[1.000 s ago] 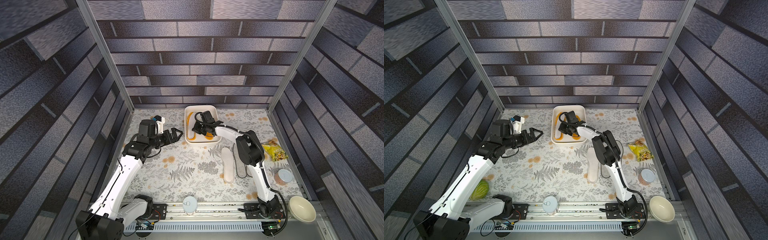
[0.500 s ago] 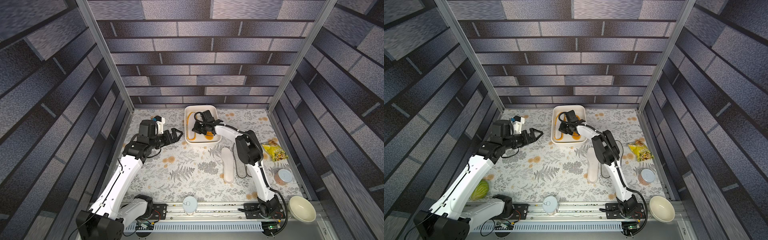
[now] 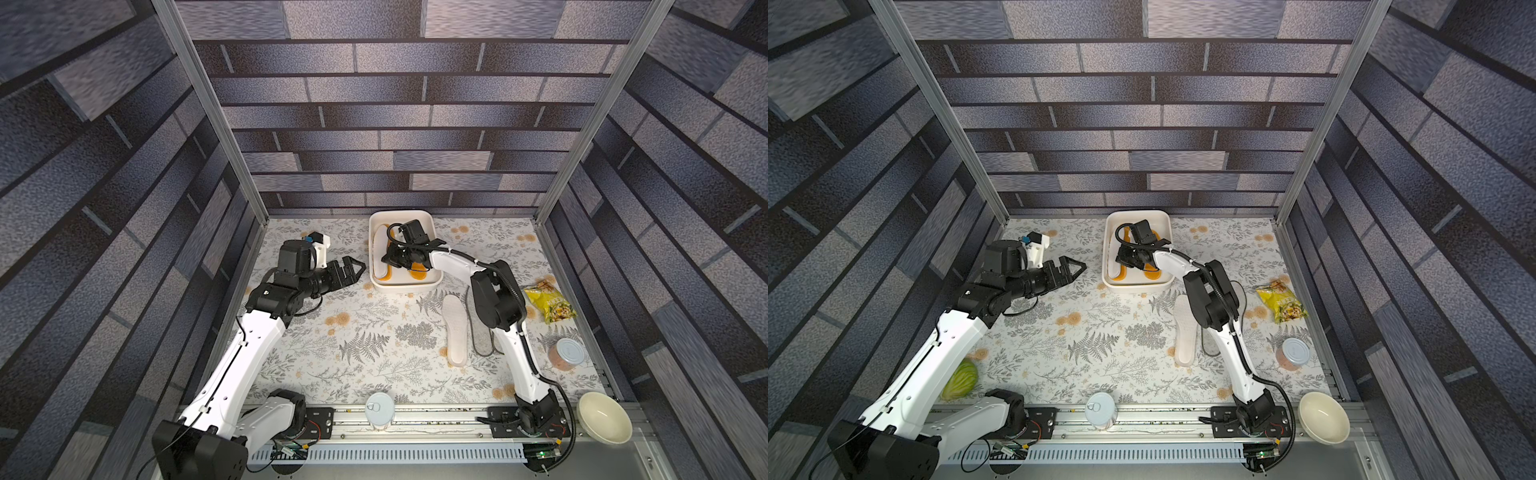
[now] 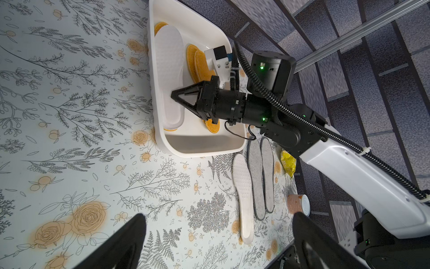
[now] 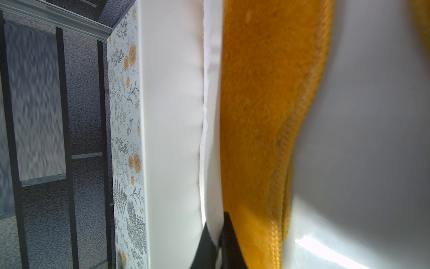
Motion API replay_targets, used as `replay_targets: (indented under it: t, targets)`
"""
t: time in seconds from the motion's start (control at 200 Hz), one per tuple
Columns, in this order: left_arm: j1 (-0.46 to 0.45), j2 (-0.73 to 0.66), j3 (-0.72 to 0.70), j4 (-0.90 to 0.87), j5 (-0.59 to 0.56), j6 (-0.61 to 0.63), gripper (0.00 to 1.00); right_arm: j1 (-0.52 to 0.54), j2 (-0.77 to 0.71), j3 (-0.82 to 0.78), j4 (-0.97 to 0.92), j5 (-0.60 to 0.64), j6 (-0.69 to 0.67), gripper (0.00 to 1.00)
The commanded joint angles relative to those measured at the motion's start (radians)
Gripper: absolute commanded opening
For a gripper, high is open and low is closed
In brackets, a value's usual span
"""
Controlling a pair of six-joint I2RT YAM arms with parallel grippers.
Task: Put the insoles into the storage box
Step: Place the insole in the storage box.
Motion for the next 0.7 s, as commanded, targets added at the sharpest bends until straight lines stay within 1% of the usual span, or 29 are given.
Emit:
replay_targets:
  t: [0.0, 0.07, 0.095, 0.19, 0.24, 0.32, 0.376, 0.516, 0.611, 0.696]
  targets:
    - [0.006, 0.005, -0.012, 0.008, 0.013, -0.010, 1.00, -0.001, 0.010, -0.002, -0.014, 0.002, 0.006, 0.00]
    - [0.005, 0.005, -0.010, 0.006, 0.012, -0.010, 1.00, -0.001, 0.007, -0.008, -0.013, 0.008, 0.016, 0.00]
    - [0.005, 0.004, -0.011, 0.005, 0.012, -0.010, 1.00, -0.001, 0.006, -0.007, -0.015, 0.012, 0.018, 0.03]
    - [0.005, 0.004, -0.013, 0.002, 0.011, -0.011, 1.00, -0.002, 0.005, -0.005, -0.023, 0.014, 0.017, 0.09]
    - [0.005, 0.004, -0.013, 0.001, 0.010, -0.011, 1.00, -0.002, 0.000, -0.007, -0.027, 0.023, 0.017, 0.15]
    - [0.005, 0.004, -0.013, 0.001, 0.010, -0.010, 1.00, -0.005, -0.007, -0.013, -0.031, 0.032, 0.014, 0.17]
    - [0.005, 0.004, -0.013, 0.002, 0.012, -0.010, 1.00, -0.006, -0.010, -0.017, -0.031, 0.032, 0.014, 0.20]
    - [0.005, 0.008, -0.015, 0.003, 0.015, -0.006, 1.00, -0.007, -0.012, -0.020, -0.034, 0.028, 0.013, 0.22]
    - [0.005, 0.008, -0.016, 0.005, 0.015, -0.007, 1.00, -0.007, -0.021, -0.027, -0.037, 0.037, 0.008, 0.28]
    - [0.005, 0.008, -0.017, 0.004, 0.016, -0.006, 1.00, -0.009, -0.035, -0.033, -0.043, 0.048, -0.001, 0.37]
